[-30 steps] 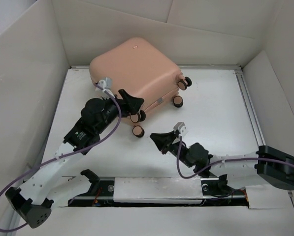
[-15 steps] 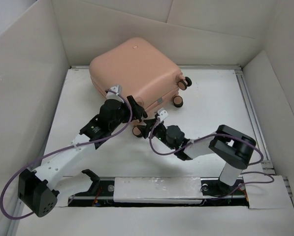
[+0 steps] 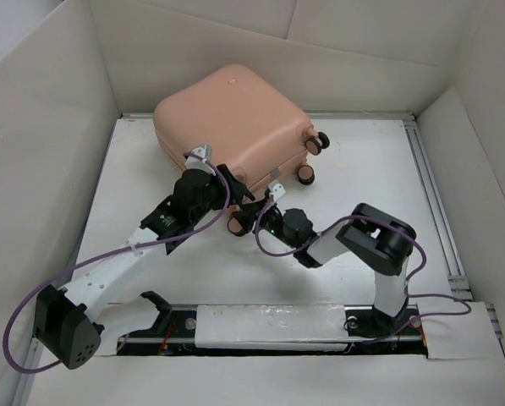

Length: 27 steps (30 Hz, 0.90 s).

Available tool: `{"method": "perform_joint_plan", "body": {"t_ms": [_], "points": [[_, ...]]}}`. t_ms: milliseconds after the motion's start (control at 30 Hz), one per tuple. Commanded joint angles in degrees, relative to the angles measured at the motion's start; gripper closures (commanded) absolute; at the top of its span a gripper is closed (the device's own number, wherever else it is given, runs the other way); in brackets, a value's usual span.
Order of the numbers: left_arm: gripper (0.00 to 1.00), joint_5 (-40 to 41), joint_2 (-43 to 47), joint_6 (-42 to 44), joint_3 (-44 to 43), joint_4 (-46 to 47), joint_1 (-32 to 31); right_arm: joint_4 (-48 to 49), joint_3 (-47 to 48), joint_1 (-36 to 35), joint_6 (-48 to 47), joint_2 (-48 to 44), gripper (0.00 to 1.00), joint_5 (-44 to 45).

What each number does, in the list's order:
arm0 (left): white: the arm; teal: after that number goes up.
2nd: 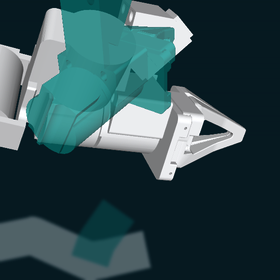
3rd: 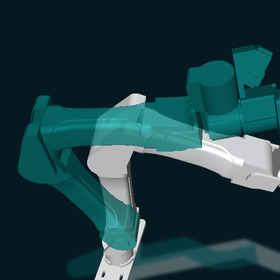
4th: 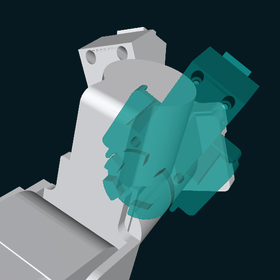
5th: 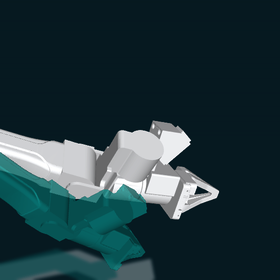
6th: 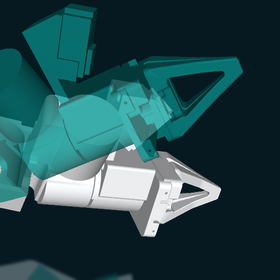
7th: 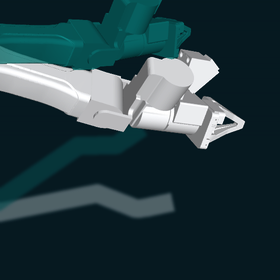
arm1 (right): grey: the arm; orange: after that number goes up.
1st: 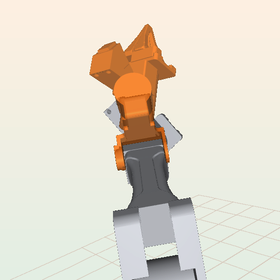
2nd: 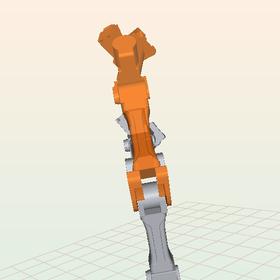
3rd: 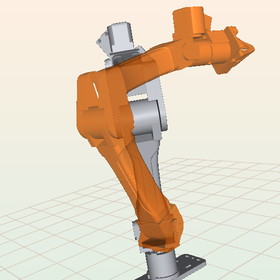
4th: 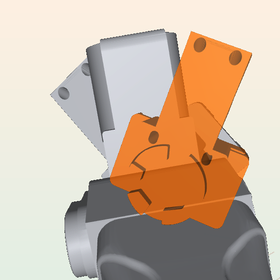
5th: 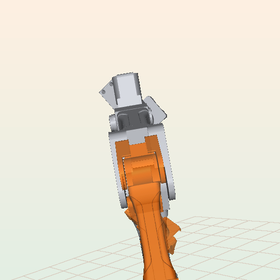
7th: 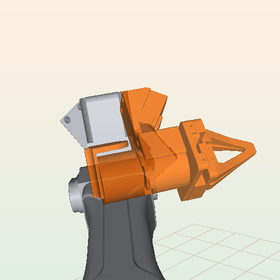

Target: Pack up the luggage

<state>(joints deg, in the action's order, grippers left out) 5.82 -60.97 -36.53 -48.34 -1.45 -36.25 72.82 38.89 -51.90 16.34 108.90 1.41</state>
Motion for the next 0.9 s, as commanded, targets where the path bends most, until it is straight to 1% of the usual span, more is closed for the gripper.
{"method": "perform_joint_plan", "body": {"t_ms": [0,67,133,233,300,433,567,600,667,800,833,867], "points": [[0.51,-1.08,-0.99,-0.73,0.08,4.79,0.13,13.32,2.24,1.8,2.82,1.83,0.53,-2.99],[0.54,-1.69,-0.99,-0.73,0.08,5.5,0.13,15.68,2.24,1.8,3.35,2.54,0.53,-1.94],[0.54,-2.22,-1.52,-0.73,0.61,6.11,0.13,18.67,2.24,1.8,4.05,3.86,0.53,-1.41],[0.6,-2.22,-1.52,-0.73,0.61,6.64,0.13,22.44,2.76,2.94,5.98,5.88,0.53,-3.77],[0.61,-2.22,-1.52,-0.73,0.61,6.64,0.13,27.27,3.37,3.47,8.26,7.72,0.57,-5.96],[0.61,-2.22,-1.52,-0.73,0.61,6.64,0.13,30.89,4.88,4.52,10.99,9.66,0.58,-8.35],[0.61,-1.69,-1.52,-0.73,0.61,5.85,0.13,30.89,3.65,4.53,11.0,7.21,0.53,-9.5],[0.61,-1.17,-1.52,-0.73,0.61,5.85,0.13,30.89,2.51,4.53,11.0,6.42,0.5,-9.5],[0.61,-1.69,-1.52,-0.73,0.61,5.85,0.13,30.89,1.63,4.53,10.29,4.57,0.48,-9.5],[0.61,-2.22,-1.52,-0.73,0.61,6.46,0.13,30.89,1.62,4.53,10.29,3.16,0.48,-11.24],[0.61,-2.22,-1.52,-0.73,0.61,6.46,0.13,30.89,1.62,4.53,10.29,3.16,0.55,-11.86],[0.61,-2.22,-1.52,-0.73,1.22,6.46,0.13,30.89,2.15,4.53,10.29,3.16,0.57,-11.87]]}}
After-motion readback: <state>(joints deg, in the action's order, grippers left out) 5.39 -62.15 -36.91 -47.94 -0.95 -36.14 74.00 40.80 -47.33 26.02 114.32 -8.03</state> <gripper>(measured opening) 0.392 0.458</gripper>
